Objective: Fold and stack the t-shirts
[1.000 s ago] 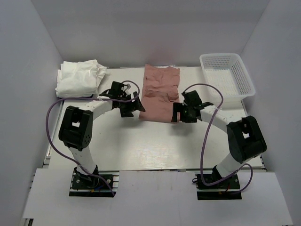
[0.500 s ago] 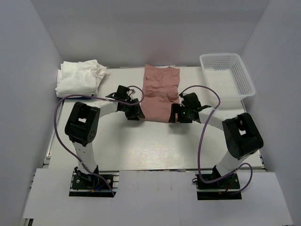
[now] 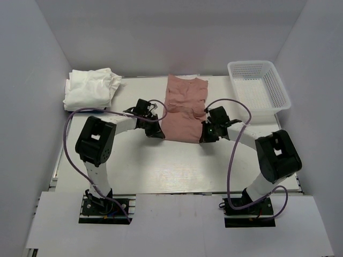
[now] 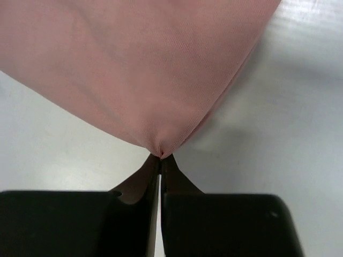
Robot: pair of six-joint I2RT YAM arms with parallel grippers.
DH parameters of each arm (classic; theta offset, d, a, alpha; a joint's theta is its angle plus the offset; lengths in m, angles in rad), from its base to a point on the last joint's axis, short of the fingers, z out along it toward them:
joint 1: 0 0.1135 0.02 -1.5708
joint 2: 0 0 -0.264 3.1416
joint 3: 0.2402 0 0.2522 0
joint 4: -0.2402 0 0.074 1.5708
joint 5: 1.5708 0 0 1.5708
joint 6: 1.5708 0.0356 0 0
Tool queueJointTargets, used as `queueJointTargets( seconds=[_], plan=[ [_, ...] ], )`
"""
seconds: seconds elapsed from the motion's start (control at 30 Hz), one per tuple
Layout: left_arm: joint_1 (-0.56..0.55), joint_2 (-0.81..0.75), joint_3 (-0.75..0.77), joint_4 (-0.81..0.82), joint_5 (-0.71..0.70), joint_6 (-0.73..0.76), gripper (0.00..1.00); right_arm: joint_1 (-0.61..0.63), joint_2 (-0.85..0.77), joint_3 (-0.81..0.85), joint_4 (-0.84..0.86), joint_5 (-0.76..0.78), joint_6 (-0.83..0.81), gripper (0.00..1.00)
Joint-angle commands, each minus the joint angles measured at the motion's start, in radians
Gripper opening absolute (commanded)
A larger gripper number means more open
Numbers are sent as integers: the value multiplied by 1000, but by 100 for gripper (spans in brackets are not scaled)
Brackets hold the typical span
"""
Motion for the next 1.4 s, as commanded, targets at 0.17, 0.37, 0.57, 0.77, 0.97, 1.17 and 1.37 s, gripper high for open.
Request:
queueJointTargets(
  seconds=[0.17,0.37,0.57,0.77,0.97,1.17,1.37],
  plan=[
    [-24,-366,-157,-142,38,14,0,2,-362,-22,-356,-82,-41,0],
    [-24,-531,-91,-268,60,5,0,-1,-461,103,-540,-160,-48,0],
    [-15,-577,-1,-280,40,-14,0,-32,-441,242,-620,-112,-52,0],
    [-6,-558,56,-221,-2,-32,0,-78,-401,313,-619,-122,-55,0],
    [-6,-497,119,-144,-52,-66,0,-121,-347,359,-550,-211,-60,0],
    [3,-434,180,-157,-146,-66,0,-167,-245,426,-520,-278,-75,0],
    [13,-342,291,-177,-229,-57,0,-199,-163,480,-439,-329,-63,0]
  ],
)
